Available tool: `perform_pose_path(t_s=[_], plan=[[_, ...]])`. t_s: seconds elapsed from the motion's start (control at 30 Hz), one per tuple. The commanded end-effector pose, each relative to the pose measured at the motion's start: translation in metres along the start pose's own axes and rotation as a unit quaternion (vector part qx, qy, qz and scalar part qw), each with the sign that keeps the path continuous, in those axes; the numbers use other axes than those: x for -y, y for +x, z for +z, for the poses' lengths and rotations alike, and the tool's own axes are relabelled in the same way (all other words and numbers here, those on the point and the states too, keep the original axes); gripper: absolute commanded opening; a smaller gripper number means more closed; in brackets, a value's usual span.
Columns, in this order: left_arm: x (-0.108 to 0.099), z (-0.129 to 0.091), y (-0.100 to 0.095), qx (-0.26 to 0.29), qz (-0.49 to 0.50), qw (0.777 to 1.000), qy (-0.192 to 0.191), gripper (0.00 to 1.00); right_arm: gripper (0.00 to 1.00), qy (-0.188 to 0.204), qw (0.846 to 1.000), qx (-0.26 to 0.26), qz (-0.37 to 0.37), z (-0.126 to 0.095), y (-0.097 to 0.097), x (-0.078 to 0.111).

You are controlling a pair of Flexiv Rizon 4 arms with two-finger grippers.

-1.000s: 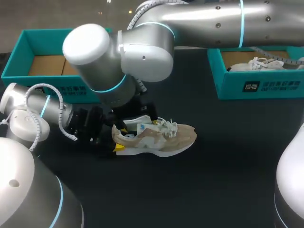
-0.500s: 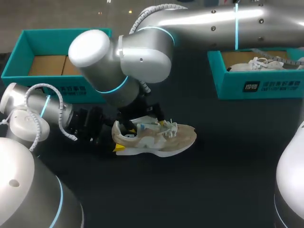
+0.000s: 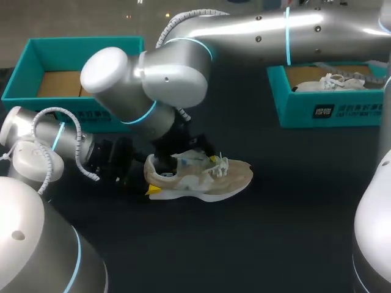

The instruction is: Take the shoe out of the shoebox, open the shoe tongue, remove and reinsert the insole, then place the shoe into the shoebox

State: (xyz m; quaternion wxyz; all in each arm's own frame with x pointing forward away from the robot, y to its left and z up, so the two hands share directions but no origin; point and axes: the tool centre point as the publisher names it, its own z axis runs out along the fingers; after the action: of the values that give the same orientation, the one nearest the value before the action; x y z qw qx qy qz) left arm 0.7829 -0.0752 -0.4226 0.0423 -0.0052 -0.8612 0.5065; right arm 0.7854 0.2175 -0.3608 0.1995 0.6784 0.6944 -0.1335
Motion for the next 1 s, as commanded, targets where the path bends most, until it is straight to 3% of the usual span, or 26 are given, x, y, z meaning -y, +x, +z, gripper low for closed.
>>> perform_pose_path(t_s=[0.03, 0.43, 0.53, 0.6, 0.63, 1.0], plan=[[-0.003, 0.005, -0.003, 0.000, 0.000, 1.000, -0.003, 0.00, 1.00, 0.000, 1.000, 0.005, 0.008, -0.005, -0.010, -0.003], [-0.003, 0.005, -0.003, 0.000, 0.000, 1.000, -0.003, 0.00, 1.00, 0.008, 0.999, -0.029, 0.029, -0.016, -0.030, -0.004], [-0.003, 0.005, -0.003, 0.000, 0.000, 1.000, -0.003, 0.00, 0.80, 0.011, 0.998, -0.050, 0.031, -0.020, -0.030, -0.004], [-0.003, 0.005, -0.003, 0.000, 0.000, 1.000, -0.003, 0.00, 0.49, 0.014, 0.998, -0.059, 0.033, -0.022, -0.031, -0.004], [-0.003, 0.005, -0.003, 0.000, 0.000, 1.000, -0.003, 0.00, 0.46, 0.015, 0.997, -0.066, 0.035, -0.023, -0.032, -0.004], [-0.003, 0.005, -0.003, 0.000, 0.000, 1.000, -0.003, 0.00, 0.47, 0.023, 0.996, -0.066, 0.056, -0.018, -0.046, -0.008]])
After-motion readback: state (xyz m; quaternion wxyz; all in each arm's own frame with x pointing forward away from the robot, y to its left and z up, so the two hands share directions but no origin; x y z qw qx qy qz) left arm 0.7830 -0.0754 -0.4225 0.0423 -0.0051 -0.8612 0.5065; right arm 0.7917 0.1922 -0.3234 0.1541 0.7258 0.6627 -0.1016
